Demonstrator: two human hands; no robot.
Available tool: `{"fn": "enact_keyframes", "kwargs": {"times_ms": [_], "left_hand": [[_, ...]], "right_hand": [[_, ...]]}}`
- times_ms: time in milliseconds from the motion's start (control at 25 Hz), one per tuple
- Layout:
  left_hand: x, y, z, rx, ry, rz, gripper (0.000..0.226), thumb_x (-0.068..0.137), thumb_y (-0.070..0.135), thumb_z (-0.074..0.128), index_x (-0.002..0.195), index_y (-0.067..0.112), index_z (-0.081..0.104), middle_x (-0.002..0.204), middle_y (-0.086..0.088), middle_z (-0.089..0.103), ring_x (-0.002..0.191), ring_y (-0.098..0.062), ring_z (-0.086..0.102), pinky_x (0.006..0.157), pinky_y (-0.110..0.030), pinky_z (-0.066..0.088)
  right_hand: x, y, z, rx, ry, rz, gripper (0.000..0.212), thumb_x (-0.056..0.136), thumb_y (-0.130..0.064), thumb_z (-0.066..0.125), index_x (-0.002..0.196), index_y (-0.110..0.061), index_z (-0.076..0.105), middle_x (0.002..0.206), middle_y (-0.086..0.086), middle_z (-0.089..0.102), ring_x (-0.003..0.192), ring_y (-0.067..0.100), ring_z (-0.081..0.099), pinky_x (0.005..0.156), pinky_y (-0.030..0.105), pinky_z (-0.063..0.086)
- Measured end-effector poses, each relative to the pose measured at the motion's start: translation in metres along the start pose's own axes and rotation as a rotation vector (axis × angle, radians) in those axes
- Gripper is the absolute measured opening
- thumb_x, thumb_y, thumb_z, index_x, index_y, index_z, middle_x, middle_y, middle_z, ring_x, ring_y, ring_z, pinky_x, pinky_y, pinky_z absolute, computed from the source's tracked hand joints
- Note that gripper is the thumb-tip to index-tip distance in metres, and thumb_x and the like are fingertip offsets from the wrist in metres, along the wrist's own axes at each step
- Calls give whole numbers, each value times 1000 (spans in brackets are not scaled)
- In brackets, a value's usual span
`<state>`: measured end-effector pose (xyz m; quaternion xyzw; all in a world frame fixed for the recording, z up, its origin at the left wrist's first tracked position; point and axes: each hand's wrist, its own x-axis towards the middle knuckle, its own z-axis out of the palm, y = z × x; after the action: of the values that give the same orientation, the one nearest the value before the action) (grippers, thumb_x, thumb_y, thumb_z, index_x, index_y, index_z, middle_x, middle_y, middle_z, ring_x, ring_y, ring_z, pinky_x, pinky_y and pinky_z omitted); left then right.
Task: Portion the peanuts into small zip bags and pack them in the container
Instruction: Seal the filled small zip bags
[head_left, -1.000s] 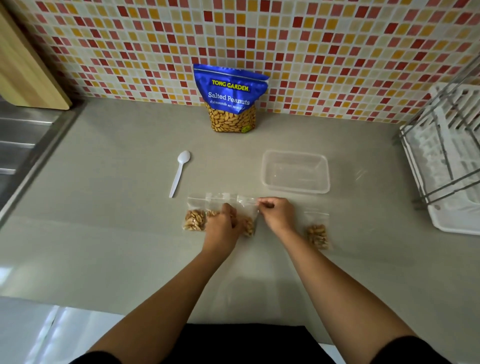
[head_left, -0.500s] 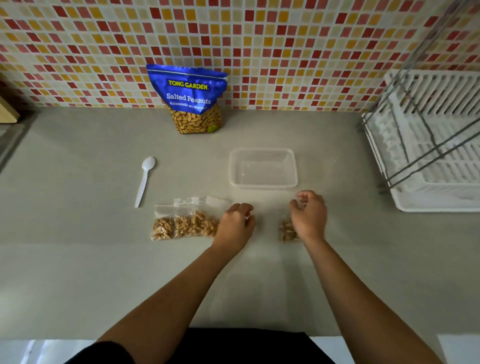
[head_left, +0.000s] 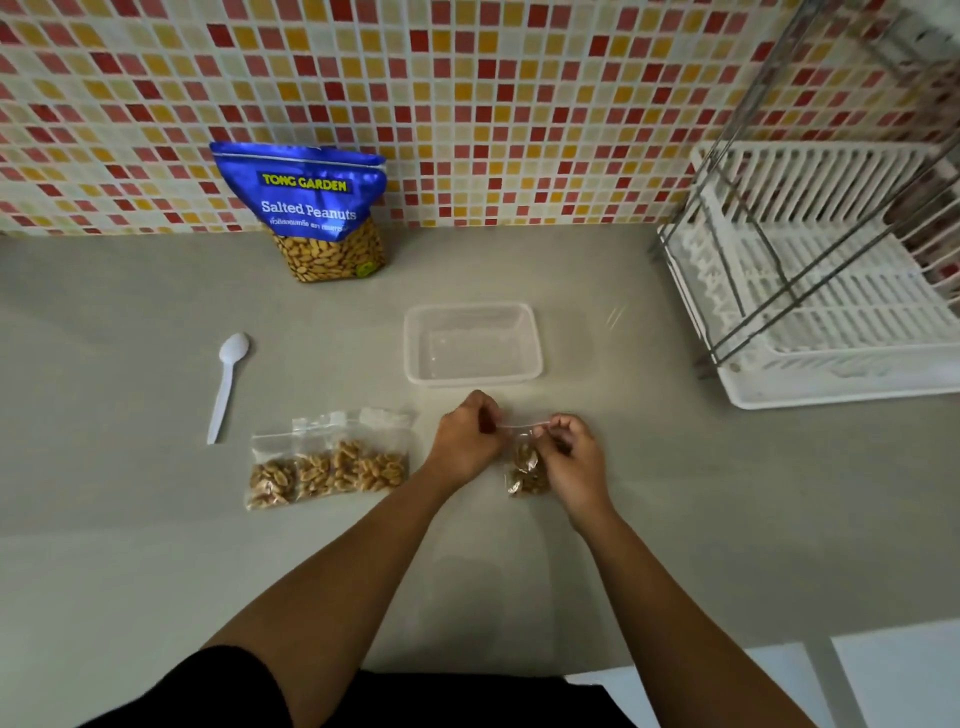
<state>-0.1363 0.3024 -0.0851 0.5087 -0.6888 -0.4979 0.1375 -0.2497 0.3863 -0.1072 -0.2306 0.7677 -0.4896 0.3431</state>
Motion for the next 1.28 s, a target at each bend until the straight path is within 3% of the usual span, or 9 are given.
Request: {"fn": "enact_keyframes", "kwargs": {"times_ms": [120,240,440,680,800,960,1120,1280], "left_hand": [[-11,-5,-27,-326,-11,-31,22,80,4,69,85,21,57,78,-3,61,74,-18,62,75,-28,54],[-23,-4,-55,-427,-51,-11,21,83,-2,64,97,14,61,78,-2,60,71,-16,63,70,-24,57],[-30,-5,-92,-63,-5,133,9,85,20,67,91,14,71,74,3,66,64,-10,61,65,-20,51],[-31,-7,-102,122,83,234,10,86,16,62,86,9,69,71,5,61,63,0,53,58,-5,38],[-32,-2,-99,200,152,295,10,85,13,61,83,8,68,74,1,62,66,-10,53,63,-17,40],[-30,-3,-106,277,173,348,10,84,16,61,81,9,67,80,-4,66,72,-15,55,67,-25,44],[-29,-10,-119,368,141,401,14,87,20,61,86,8,67,81,-1,61,73,-15,54,68,-29,45],[-29,-15,-122,351,124,401,12,86,20,63,83,8,66,80,-1,60,74,-17,55,68,-28,45]], "right_hand": [[-9,-10,13,137,-43,9,9,87,-13,63,96,-11,63,87,1,68,70,-3,62,69,13,48],[-18,-23,31,262,-62,-12,4,86,-14,64,89,-12,66,81,0,69,65,-5,62,66,13,49],[-34,-48,62,358,-156,-29,7,86,-9,64,84,-15,67,74,-3,70,61,0,63,62,15,51],[-43,-59,80,171,-89,-139,8,87,-17,63,82,-22,66,75,-3,68,62,1,61,65,16,49],[-48,-67,85,87,9,-152,10,88,-15,61,79,-19,63,70,-5,64,54,-6,57,58,9,44],[-47,-74,83,6,98,-169,11,88,-18,61,77,-21,62,64,-13,59,58,0,55,66,23,45],[-44,-74,81,13,89,-179,13,87,-21,63,74,-25,61,66,-9,61,64,12,59,71,32,53],[-48,-70,82,43,79,-160,15,87,-22,64,73,-26,61,67,-8,62,64,11,58,73,33,52]]}}
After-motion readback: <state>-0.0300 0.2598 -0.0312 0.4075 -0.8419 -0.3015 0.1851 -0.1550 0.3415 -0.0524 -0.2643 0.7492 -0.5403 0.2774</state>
